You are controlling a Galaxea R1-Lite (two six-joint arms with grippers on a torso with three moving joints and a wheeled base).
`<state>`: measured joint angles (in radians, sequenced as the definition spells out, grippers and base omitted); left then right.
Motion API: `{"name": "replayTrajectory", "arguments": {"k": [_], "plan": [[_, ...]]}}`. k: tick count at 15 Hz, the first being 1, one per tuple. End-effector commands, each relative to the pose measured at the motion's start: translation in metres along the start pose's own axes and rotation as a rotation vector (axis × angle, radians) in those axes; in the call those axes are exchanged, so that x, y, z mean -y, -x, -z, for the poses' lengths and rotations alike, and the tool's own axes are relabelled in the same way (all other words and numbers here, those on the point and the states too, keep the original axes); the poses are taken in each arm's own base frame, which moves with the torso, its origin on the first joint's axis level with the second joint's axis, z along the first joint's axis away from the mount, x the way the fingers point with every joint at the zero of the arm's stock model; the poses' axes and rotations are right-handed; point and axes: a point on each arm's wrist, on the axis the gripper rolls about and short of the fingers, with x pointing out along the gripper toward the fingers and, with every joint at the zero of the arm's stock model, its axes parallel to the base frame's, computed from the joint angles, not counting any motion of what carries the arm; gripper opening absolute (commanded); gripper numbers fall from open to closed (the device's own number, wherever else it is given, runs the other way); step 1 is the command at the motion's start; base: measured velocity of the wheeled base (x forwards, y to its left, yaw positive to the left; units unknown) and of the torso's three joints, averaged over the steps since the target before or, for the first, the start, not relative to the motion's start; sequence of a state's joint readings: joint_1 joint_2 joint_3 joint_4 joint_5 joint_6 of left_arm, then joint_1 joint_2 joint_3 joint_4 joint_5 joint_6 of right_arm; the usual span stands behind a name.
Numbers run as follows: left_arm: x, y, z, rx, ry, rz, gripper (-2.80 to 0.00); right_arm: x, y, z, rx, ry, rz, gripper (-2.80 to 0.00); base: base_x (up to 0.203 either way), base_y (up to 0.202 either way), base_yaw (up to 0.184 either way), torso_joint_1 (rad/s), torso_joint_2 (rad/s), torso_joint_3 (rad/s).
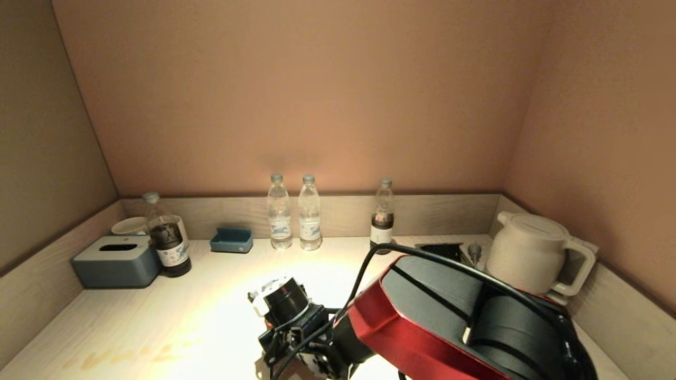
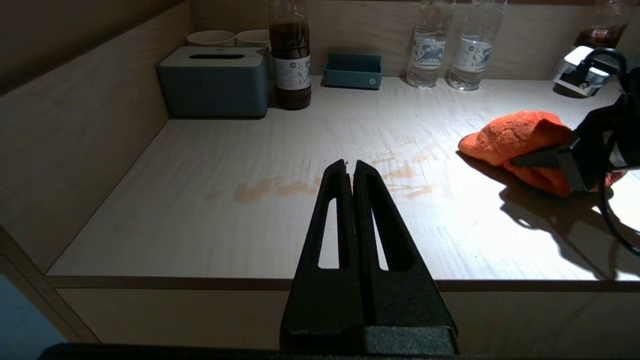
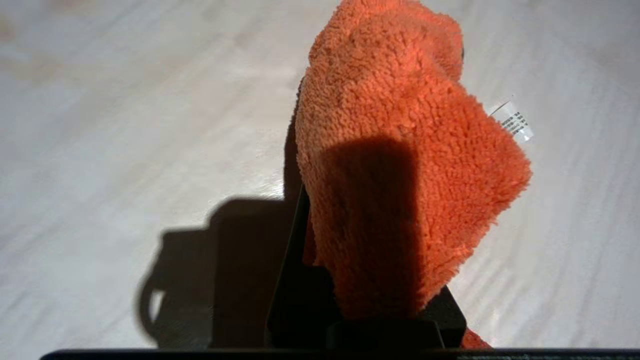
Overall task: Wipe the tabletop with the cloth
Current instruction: Sweep the stains on the table
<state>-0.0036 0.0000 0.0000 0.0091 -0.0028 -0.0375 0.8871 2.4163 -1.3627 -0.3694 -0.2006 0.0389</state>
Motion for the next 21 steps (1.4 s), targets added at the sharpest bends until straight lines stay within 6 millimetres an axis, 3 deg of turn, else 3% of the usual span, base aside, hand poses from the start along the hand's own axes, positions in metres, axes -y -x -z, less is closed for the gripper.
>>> {"name": "replayTrajectory", "arguments": {"k": [1, 5, 8, 13, 16, 21], "plan": [[0.0, 0.0, 0.0, 0.0, 0.001, 0.0, -2.8, -0.01, 0.042, -0.014, 0.071, 0.002, -0.032, -2.8, 0.0, 0.0, 0.0, 0.0, 0.0, 0.0], [0.0, 0.0, 0.0, 0.0, 0.001, 0.0, -2.8, -0.008, 0.091, -0.016, 0.138, -0.005, -0.043, -2.8, 0.0, 0.0, 0.0, 0.0, 0.0, 0.0], [0.0, 0.0, 0.0, 0.0, 0.001, 0.0, -2.8, 0.019, 0.123, 0.004, 0.138, -0.036, 0.04, -2.8, 0.0, 0.0, 0.0, 0.0, 0.0, 0.0], [0.0, 0.0, 0.0, 0.0, 0.001, 0.0, -2.8, 0.106, 0.175, 0.032, 0.148, -0.177, 0.289, -2.8, 0.0, 0.0, 0.0, 0.0, 0.0, 0.0], [0.0, 0.0, 0.0, 0.0, 0.001, 0.0, -2.8, 0.158, 0.185, 0.054, 0.089, -0.273, 0.455, -2.8, 0.0, 0.0, 0.0, 0.0, 0.0, 0.0], [0.0, 0.0, 0.0, 0.0, 0.001, 0.0, -2.8, 0.216, 0.198, 0.094, -0.017, -0.411, 0.646, -2.8, 0.0, 0.0, 0.0, 0.0, 0.0, 0.0]]}}
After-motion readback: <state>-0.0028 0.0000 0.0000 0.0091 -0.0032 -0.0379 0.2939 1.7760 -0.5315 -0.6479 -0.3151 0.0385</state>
